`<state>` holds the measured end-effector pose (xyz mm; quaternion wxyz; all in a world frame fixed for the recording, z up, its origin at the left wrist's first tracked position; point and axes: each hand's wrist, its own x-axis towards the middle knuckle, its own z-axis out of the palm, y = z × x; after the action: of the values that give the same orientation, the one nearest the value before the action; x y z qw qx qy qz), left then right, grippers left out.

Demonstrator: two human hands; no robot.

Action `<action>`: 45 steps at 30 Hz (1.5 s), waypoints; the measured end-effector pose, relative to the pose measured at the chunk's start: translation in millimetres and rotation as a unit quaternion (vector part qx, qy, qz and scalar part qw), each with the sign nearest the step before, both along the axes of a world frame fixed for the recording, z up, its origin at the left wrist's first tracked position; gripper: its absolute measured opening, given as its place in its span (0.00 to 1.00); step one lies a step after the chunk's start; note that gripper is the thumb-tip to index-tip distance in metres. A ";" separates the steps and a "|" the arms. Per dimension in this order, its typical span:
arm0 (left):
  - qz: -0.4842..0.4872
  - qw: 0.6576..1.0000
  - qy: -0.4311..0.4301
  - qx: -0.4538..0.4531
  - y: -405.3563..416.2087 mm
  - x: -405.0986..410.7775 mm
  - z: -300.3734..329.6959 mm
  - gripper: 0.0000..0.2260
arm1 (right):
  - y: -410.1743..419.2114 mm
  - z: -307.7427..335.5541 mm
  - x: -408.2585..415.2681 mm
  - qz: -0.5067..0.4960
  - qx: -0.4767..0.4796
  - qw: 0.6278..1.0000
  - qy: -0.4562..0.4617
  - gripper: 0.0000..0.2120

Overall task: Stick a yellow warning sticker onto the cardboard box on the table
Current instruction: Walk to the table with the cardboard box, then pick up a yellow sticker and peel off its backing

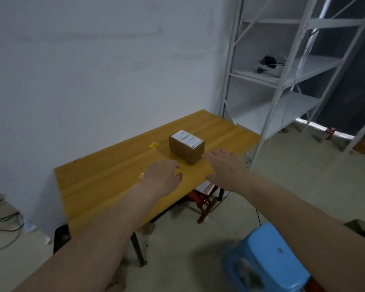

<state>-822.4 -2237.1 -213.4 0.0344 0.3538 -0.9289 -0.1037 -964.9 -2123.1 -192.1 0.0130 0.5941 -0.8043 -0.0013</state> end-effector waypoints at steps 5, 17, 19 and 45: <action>0.018 0.999 0.023 0.021 -42.5 -62.3 -16.4 0.17 | -54.3 -16.6 -69.4 0.007 0.016 1.000 -0.010 0.27; 0.118 0.992 0.000 0.033 -134.9 -191.0 -50.3 0.14 | -177.9 -42.9 -215.3 0.087 0.043 0.994 -0.059 0.26; 0.132 0.991 -0.010 0.035 -154.3 -207.6 -52.0 0.14 | -198.3 -49.1 -228.0 0.102 0.041 0.992 -0.068 0.26; 0.297 0.952 0.060 0.051 -342.2 -313.0 -150.0 0.15 | -441.1 -146.5 -327.8 0.325 0.078 0.939 -0.079 0.23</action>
<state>-1135.3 -2579.3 -363.4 0.1013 0.6079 -0.7717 -0.1569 -1292.7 -2564.2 -338.6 -0.0973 0.8202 -0.5635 -0.0129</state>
